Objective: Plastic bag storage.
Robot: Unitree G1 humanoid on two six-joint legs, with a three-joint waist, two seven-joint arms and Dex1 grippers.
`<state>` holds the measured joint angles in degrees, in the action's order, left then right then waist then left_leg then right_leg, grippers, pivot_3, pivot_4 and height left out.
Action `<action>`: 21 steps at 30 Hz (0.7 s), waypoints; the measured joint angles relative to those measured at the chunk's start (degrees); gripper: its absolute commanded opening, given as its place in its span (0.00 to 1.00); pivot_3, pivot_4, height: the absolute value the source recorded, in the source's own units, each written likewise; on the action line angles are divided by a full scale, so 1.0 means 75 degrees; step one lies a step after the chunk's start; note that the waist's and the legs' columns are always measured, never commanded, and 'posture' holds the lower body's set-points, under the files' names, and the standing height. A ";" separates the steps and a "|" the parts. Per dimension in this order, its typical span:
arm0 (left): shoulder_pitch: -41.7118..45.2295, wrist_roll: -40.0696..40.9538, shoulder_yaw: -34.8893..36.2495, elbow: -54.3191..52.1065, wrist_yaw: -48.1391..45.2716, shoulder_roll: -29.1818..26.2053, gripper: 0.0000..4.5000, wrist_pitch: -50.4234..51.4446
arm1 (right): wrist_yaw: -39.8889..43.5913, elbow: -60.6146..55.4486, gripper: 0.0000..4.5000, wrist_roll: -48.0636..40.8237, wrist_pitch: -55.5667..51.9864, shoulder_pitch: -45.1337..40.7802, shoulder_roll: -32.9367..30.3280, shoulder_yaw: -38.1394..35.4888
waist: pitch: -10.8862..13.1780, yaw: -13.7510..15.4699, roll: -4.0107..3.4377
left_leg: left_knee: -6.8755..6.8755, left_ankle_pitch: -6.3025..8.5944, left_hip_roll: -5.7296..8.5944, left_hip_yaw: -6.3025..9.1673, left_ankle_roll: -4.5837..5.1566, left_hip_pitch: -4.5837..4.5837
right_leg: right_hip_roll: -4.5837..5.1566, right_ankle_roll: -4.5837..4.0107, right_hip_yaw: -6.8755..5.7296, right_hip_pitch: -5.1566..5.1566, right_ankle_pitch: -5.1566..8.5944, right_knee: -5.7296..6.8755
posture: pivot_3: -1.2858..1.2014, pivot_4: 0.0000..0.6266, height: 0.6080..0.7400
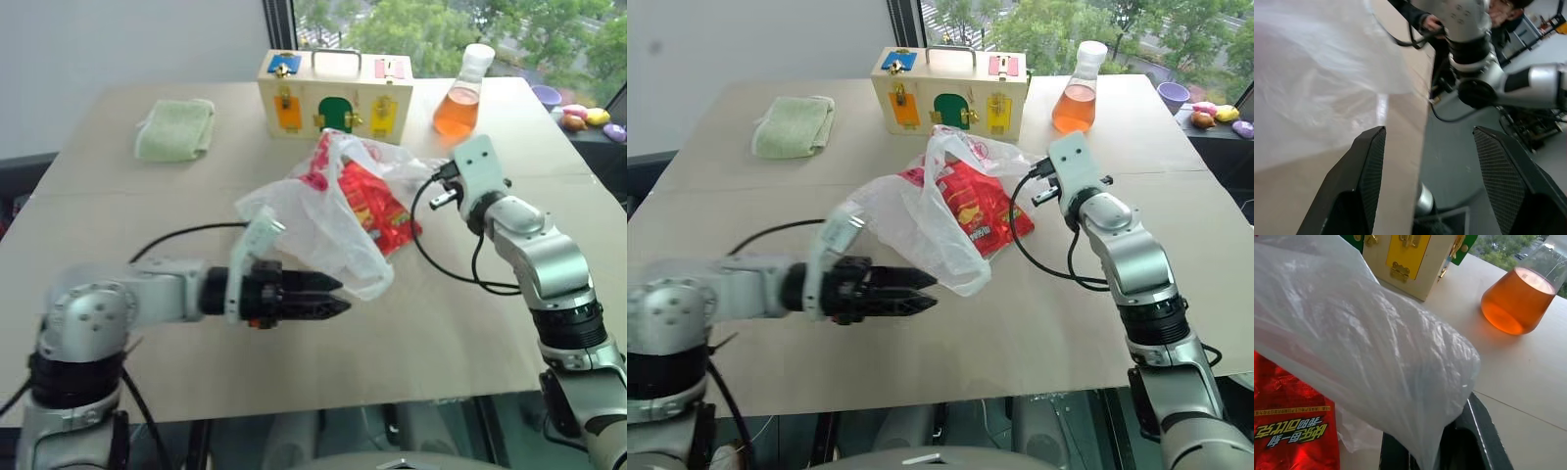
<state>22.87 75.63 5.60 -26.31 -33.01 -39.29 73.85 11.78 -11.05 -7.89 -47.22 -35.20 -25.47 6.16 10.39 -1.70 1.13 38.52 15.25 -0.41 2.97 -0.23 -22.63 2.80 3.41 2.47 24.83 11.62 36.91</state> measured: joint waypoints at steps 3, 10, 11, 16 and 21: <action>0.0560 -0.0721 -0.0681 0.0181 0.0311 0.0510 0.65 -0.0266 | -0.0028 -0.0188 0.00 0.0093 -0.0218 0.0010 0.0094 0.0000 | 0.0000 -0.0001 0.0000 | 0.0000 0.0000 0.0001 -0.0001 0.0000 -0.0001 | 0.0000 0.0000 0.0001 0.0001 0.0000 -0.0001 | 0.52 0.24 1.00; 0.1452 -0.2669 -0.2085 0.0635 0.0148 0.0683 0.65 -0.0975 | -0.0142 -0.0261 0.00 0.0232 -0.0406 0.0004 0.0310 -0.0024 | 0.0000 -0.0056 0.0000 | -0.0002 0.0000 0.0002 -0.0006 0.0001 -0.0002 | -0.0001 0.0001 0.0005 0.0002 0.0000 -0.0006 | 0.52 0.24 1.00; 0.1619 -0.3063 -0.2394 0.0823 0.0095 0.0775 0.54 -0.1135 | -0.0153 -0.0261 0.00 0.0272 -0.0441 -0.0009 0.0366 -0.0025 | 0.0000 -0.0054 0.0000 | -0.0002 0.0000 0.0003 -0.0006 0.0000 -0.0002 | -0.0001 0.0001 0.0005 0.0001 0.0000 -0.0006 | 0.52 0.24 1.00; 0.1469 -0.3150 -0.2112 0.1503 -0.0149 0.1901 0.03 -0.1578 | -0.0151 -0.0205 0.00 0.0355 -0.0485 -0.0087 0.0485 -0.0055 | -0.0001 -0.0070 -0.0003 | -0.0003 0.0000 0.0000 -0.0007 0.0001 -0.0010 | 0.0001 0.0001 0.0005 0.0007 0.0000 -0.0012 | 0.52 0.24 1.00; 0.1149 -0.1918 -0.0788 0.1501 0.0035 0.2199 0.01 -0.1332 | -0.0107 -0.0077 0.00 0.0350 -0.0455 -0.0197 0.0471 -0.0267 | 0.0001 -0.0087 -0.0005 | -0.0003 0.0000 -0.0003 -0.0001 0.0001 -0.0010 | 0.0000 0.0001 0.0001 0.0011 0.0000 -0.0004 | 0.52 0.24 1.00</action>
<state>31.48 61.24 -0.31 -15.06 -32.75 -22.80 63.85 10.98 -11.63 -5.26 -50.63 -36.68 -21.94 4.15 10.39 -2.36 1.09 38.50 15.25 -0.43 2.96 -0.22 -22.71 2.80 3.41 2.47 24.91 11.62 36.88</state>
